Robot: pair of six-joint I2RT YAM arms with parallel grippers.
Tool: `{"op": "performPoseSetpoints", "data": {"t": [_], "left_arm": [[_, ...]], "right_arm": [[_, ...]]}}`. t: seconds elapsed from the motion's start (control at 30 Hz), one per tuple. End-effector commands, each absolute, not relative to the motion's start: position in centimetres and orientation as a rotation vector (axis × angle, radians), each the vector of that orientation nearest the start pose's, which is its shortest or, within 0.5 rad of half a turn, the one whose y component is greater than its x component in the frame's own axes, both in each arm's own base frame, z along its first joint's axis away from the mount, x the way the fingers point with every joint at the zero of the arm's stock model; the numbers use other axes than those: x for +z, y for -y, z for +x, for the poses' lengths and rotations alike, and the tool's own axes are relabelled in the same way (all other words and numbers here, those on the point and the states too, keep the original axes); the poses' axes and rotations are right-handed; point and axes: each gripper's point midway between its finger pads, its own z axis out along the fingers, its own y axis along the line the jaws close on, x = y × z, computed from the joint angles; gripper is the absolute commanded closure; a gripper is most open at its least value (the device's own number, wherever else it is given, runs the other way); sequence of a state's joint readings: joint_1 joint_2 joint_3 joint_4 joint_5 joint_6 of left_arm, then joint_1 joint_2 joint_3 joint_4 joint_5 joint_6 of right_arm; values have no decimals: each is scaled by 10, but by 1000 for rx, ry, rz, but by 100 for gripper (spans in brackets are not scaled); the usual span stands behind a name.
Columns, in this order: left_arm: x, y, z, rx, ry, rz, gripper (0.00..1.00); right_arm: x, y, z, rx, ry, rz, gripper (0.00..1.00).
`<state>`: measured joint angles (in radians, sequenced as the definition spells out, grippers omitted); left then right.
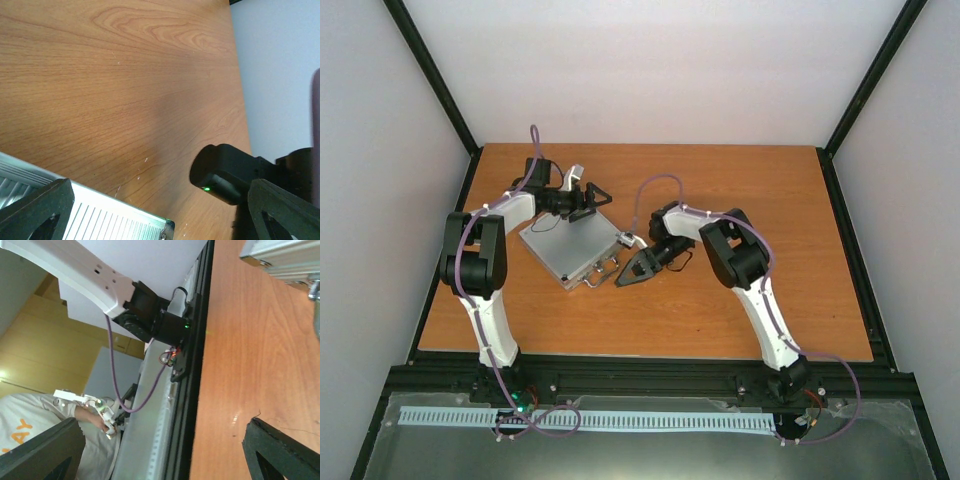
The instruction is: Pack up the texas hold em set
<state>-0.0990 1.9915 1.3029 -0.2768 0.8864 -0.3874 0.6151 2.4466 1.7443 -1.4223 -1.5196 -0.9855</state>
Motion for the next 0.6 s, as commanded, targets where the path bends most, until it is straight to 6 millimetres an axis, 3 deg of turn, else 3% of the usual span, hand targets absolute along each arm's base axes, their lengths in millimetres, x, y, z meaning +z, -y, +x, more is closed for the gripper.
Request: {"op": "performPoseSetpoints", "data": {"t": [0.0, 0.17, 0.2, 0.23, 0.27, 0.3, 0.33, 0.37, 0.47, 0.5, 0.57], "left_arm": [[-54, 134, 363, -932, -3044, -395, 0], [-50, 133, 368, -921, -3034, -398, 0], [-48, 133, 369, -921, -3029, -398, 0], [-47, 133, 371, -916, -3025, -399, 0], [-45, 133, 372, -914, -3020, -398, 0], [-43, 132, 373, -909, -3015, -398, 0], [-42, 132, 375, -905, -3010, -397, 0], [-41, 132, 375, -900, -3008, -396, 0], [-39, 132, 376, -898, -3008, -394, 0], [-38, 132, 377, -898, -3006, -391, 0], [-37, 131, 378, -893, -3003, -385, 0]], "right_arm": [[172, -372, 234, 2326, -1831, -1117, 14], [201, -364, 220, 2236, -1888, -1253, 30], [199, -362, 219, 2200, -1974, -1279, 34], [182, -361, 219, 2103, -2140, -1283, 29], [154, -363, 230, 1808, -2370, -1273, 23], [117, -351, 257, 1239, -2513, -1322, 13], [107, -342, 262, 1028, -2546, -1377, 7], [97, -331, 268, 914, -2631, -1354, 7], [66, -319, 286, 665, -2793, -1199, 32], [57, -317, 290, 555, -2805, -1161, 47], [50, -323, 296, 447, -2776, -1127, 93]]}}
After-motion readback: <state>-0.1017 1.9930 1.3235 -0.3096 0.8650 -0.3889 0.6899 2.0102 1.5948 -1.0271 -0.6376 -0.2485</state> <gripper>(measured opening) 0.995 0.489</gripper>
